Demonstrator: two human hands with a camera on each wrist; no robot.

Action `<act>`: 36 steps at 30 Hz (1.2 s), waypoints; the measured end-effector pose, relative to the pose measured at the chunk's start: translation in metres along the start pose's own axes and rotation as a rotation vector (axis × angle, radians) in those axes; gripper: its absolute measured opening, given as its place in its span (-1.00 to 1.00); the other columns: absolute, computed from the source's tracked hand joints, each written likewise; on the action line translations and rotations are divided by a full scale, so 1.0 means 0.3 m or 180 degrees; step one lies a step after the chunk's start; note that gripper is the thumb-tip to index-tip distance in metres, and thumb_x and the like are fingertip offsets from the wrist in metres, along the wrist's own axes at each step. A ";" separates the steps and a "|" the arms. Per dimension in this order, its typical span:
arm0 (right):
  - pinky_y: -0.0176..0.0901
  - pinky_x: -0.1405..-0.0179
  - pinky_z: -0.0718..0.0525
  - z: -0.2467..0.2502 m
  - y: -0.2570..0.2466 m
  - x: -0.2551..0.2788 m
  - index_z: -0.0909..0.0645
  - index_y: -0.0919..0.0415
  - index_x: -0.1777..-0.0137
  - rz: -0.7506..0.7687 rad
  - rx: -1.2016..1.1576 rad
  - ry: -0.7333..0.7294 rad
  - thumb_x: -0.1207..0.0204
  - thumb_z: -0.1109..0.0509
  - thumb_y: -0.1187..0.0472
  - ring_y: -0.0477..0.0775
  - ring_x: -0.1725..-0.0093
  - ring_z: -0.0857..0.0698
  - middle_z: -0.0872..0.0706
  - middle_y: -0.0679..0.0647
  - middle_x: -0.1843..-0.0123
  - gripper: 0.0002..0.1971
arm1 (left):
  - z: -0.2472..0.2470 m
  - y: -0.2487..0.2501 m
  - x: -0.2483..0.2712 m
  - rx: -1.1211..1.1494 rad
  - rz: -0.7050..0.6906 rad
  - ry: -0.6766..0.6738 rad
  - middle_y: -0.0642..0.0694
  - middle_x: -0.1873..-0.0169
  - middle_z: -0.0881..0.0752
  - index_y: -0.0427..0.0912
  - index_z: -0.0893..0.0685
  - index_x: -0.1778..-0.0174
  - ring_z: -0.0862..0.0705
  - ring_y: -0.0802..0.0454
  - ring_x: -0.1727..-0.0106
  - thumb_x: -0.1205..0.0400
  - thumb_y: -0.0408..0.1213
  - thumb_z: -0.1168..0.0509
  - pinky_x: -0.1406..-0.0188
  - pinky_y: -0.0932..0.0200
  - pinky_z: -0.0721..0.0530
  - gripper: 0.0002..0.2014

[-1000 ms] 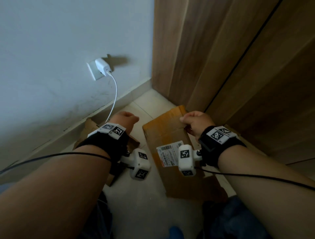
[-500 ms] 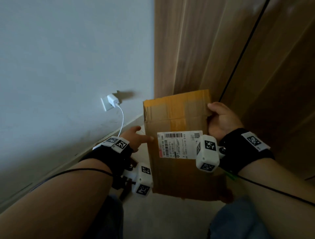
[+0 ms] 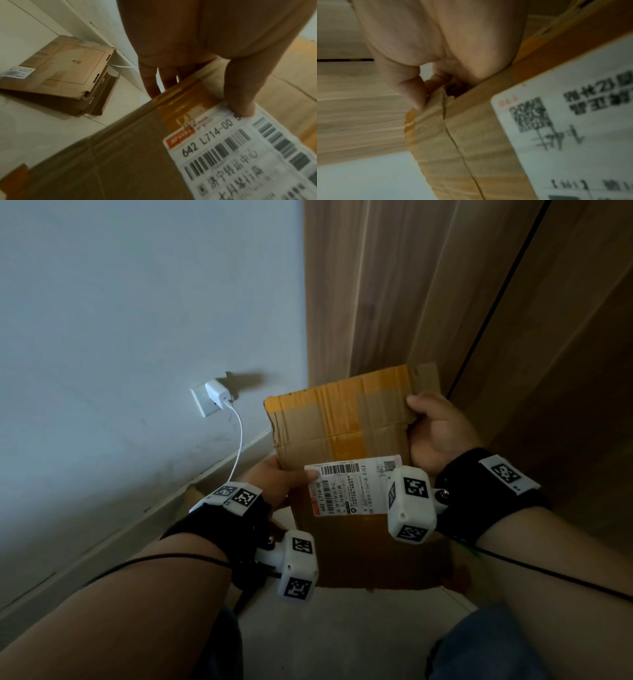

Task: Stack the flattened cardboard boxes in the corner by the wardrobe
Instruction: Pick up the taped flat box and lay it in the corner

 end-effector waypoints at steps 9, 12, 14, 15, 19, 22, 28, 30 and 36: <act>-0.17 0.18 -0.50 0.053 0.009 -0.013 -0.53 0.00 0.17 0.0342 0.1225 0.0446 -0.47 -0.31 0.42 0.00 0.13 -0.57 -0.59 0.06 0.04 -0.75 | 0.053 0.048 -0.027 0.0456 -0.0232 0.0219 -0.16 0.18 -0.79 -0.26 -0.57 -0.24 -0.77 -0.12 0.15 -0.58 -0.36 -0.31 0.30 -0.01 -0.75 -0.70; -0.08 -0.05 -0.53 0.063 0.034 -0.017 -0.54 -0.08 0.01 0.0203 0.1797 0.0495 -0.44 -0.39 0.35 0.03 -0.13 -0.61 -0.61 0.02 -0.19 -0.72 | 0.064 0.051 -0.033 0.0650 -0.0241 0.0200 -0.20 0.16 -0.77 -0.32 -0.54 -0.29 -0.76 -0.11 0.17 -0.60 -0.40 -0.27 0.46 0.06 -0.79 -0.68; -0.10 -0.05 -0.55 0.068 0.058 -0.017 -0.50 -0.04 -0.18 0.0041 0.2024 0.0471 -0.42 -0.43 0.33 0.00 -0.16 -0.62 -0.60 0.00 -0.27 -0.61 | 0.073 0.058 -0.035 0.0861 -0.0251 0.0163 -0.25 0.11 -0.76 -0.37 -0.51 -0.35 -0.75 -0.14 0.14 -0.61 -0.43 -0.25 0.49 0.08 -0.80 -0.64; -0.11 -0.02 -0.58 0.069 0.075 -0.015 -0.47 -0.03 -0.29 -0.0087 0.2122 0.0403 -0.41 -0.45 0.31 -0.02 -0.14 -0.62 -0.59 -0.01 -0.29 -0.52 | 0.076 0.060 -0.039 0.0932 -0.0266 0.0151 -0.27 0.08 -0.75 -0.39 -0.50 -0.37 -0.75 -0.16 0.11 -0.62 -0.43 -0.24 0.45 0.05 -0.81 -0.62; 0.20 -0.24 -0.67 0.057 0.166 0.001 -0.38 0.05 -0.44 -0.0798 0.2159 -0.0208 -0.34 -0.54 0.30 0.14 -0.18 -0.72 -0.71 0.08 -0.24 -0.33 | 0.076 0.074 -0.041 0.1110 -0.0363 0.0059 -0.30 0.06 -0.75 -0.37 -0.48 -0.38 -0.75 -0.23 0.03 -0.63 -0.47 -0.20 0.16 -0.13 -0.80 -0.63; 0.23 -0.27 -0.66 0.034 0.195 0.003 -0.46 0.19 -0.40 -0.0820 0.2406 -0.0343 -0.34 -0.52 0.37 0.20 -0.17 -0.75 -0.76 0.21 -0.23 -0.40 | 0.082 0.066 -0.047 0.1178 -0.0352 0.0068 -0.33 0.00 -0.74 -0.35 -0.48 -0.38 -0.73 -0.32 -0.09 -0.62 -0.47 -0.21 0.01 -0.22 -0.73 -0.63; 0.16 -0.19 -0.69 0.009 0.191 -0.004 -0.58 0.13 -0.16 -0.0763 0.2114 -0.0472 -0.41 -0.42 0.48 0.14 -0.04 -0.76 -0.78 0.10 0.00 -0.63 | 0.092 0.053 -0.058 0.0919 -0.0375 0.0443 -0.26 -0.15 -0.74 -0.21 -0.40 -0.40 -0.75 -0.11 0.05 -0.56 -0.34 -0.34 0.23 0.05 -0.71 -0.52; 0.15 -0.19 -0.68 0.006 0.186 -0.007 -0.59 0.11 -0.11 -0.0739 0.2116 -0.0472 -0.41 -0.41 0.48 0.12 -0.02 -0.76 -0.78 0.09 0.01 -0.66 | 0.089 0.039 -0.060 0.0955 -0.0240 0.0322 -0.21 -0.16 -0.75 -0.16 -0.37 -0.44 -0.74 -0.05 0.07 -0.55 -0.36 -0.35 0.28 0.10 -0.67 -0.47; 0.06 -0.18 -0.68 -0.001 0.168 -0.010 -0.53 0.09 -0.26 -0.0506 0.2423 -0.0332 -0.41 -0.46 0.38 0.05 -0.07 -0.73 -0.74 0.10 -0.21 -0.57 | 0.083 0.036 -0.068 0.0863 -0.0090 0.0115 -0.31 -0.12 -0.76 -0.32 -0.60 -0.28 -0.74 -0.29 -0.17 -0.63 -0.41 -0.21 -0.02 -0.15 -0.73 -0.70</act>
Point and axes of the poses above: each hand's wrist, its own x-axis away from the middle knuckle, its own z-axis out of the back of the hand, y = z × x, the point moved 4 cm from there along -x, towards the middle knuckle
